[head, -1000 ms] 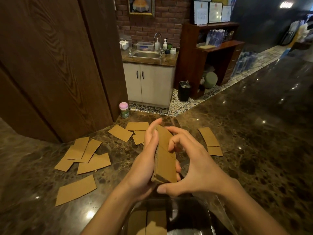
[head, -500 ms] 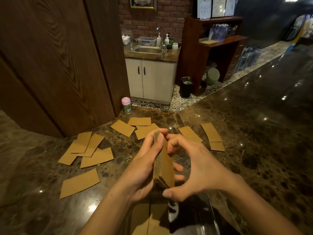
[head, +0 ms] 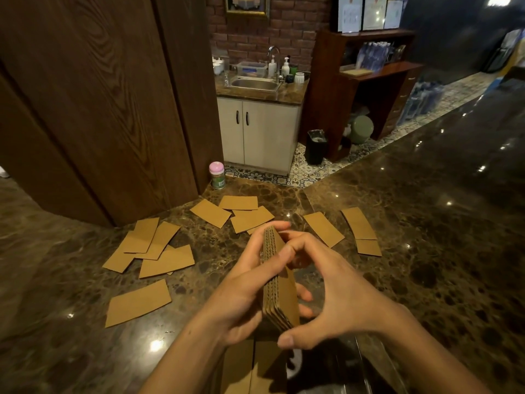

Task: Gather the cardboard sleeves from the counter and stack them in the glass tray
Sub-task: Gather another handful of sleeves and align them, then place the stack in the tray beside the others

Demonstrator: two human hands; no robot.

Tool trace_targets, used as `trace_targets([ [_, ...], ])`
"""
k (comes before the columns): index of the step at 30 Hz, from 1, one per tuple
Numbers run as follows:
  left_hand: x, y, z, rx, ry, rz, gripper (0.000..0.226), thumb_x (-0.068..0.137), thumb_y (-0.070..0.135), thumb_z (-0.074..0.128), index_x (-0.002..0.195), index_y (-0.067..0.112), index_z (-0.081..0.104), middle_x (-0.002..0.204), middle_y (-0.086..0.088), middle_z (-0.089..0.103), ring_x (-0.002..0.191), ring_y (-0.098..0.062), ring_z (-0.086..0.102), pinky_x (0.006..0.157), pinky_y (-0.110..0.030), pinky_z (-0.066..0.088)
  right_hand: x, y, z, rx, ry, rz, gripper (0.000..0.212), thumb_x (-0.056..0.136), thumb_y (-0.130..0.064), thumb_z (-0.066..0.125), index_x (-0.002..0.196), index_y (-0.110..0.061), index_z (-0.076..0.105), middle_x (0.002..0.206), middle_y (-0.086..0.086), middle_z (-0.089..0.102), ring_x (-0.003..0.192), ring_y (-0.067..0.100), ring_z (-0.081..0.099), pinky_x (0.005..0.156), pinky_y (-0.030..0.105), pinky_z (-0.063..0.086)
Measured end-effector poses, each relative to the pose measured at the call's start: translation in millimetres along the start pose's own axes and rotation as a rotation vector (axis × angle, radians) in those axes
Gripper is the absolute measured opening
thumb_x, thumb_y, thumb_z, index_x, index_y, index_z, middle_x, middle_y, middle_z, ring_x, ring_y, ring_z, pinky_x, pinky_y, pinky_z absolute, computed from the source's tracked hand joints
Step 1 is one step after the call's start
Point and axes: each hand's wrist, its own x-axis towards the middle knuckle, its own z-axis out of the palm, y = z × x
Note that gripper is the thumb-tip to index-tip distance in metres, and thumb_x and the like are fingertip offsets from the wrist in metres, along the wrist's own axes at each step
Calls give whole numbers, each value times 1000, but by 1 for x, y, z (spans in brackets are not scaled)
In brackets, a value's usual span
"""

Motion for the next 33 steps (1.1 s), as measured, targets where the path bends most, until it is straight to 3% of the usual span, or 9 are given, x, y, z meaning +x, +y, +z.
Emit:
trace_targets([
  [14, -22, -3, 3, 10, 52, 2, 51, 81, 39, 72, 131, 42, 60, 134, -21, 59, 95, -42, 70, 69, -47, 64, -1, -1, 17, -106, -9, -45, 83, 59, -48, 95, 120, -24, 45, 135, -11, 51, 124, 17, 57, 99, 38, 54],
  [17, -39, 4, -13, 192, 90, 57, 83, 69, 68, 76, 144, 52, 45, 147, -8, 54, 117, -29, 66, 88, -45, 58, -3, -6, 23, -79, -56, -25, 81, 60, -47, 96, 117, -26, 41, 138, -10, 48, 126, 16, 55, 100, 35, 55],
  [19, -43, -12, -67, 495, 273, 79, 130, 46, 94, 69, 155, 32, 34, 154, -11, 49, 120, -15, 61, 105, -37, 46, -7, -6, 25, -117, -88, -20, 83, 61, -52, 94, 117, -31, 37, 137, -15, 45, 130, 8, 49, 106, 28, 48],
  [20, -44, -25, -93, 637, 315, 96, 129, 48, 97, 65, 154, 28, 37, 153, -10, 51, 119, -10, 62, 109, -37, 43, -11, -6, 27, -140, -108, -16, 83, 62, -56, 93, 117, -35, 35, 140, -24, 40, 133, -4, 41, 110, 17, 40],
  [22, -67, -36, -110, 1005, 368, 168, 80, 78, 86, 54, 145, 45, 46, 144, 10, 60, 124, -7, 61, 109, -43, 47, -23, -3, 30, -183, -169, 2, 82, 63, -61, 90, 118, -42, 32, 139, -49, 18, 130, -31, 18, 106, -5, 18],
  [24, -97, -30, -91, 1299, 535, 186, 49, 89, 74, 54, 132, 50, 57, 133, 23, 63, 122, -5, 62, 99, -35, 52, -35, -3, 35, -251, -249, 54, 80, 66, -70, 84, 119, -48, 29, 134, -58, 1, 125, -41, -2, 104, -8, 6],
  [26, -124, -34, -74, 1452, 587, 232, 38, 84, 68, 61, 118, 51, 65, 123, 31, 64, 115, 3, 61, 91, -27, 50, -45, -3, 44, -314, -315, 69, 75, 70, -74, 78, 122, -47, 31, 144, -47, 12, 134, -31, 4, 110, 1, 16],
  [29, -136, -53, -72, 1717, 426, 255, 34, 77, 66, 66, 105, 48, 73, 113, 35, 64, 109, 13, 53, 90, -21, 40, -51, 7, 65, -434, -407, 63, 69, 74, -72, 73, 123, -36, 39, 141, -10, 36, 131, 10, 37, 106, 32, 40],
  [33, -133, -81, -77, 1800, 199, 206, 36, 73, 63, 69, 101, 41, 72, 109, 22, 70, 104, -3, 64, 87, -29, 53, -52, 20, 91, -626, -541, 101, 75, 81, -65, 69, 137, -27, 36, 154, 7, 33, 138, 28, 38, 111, 41, 41],
])
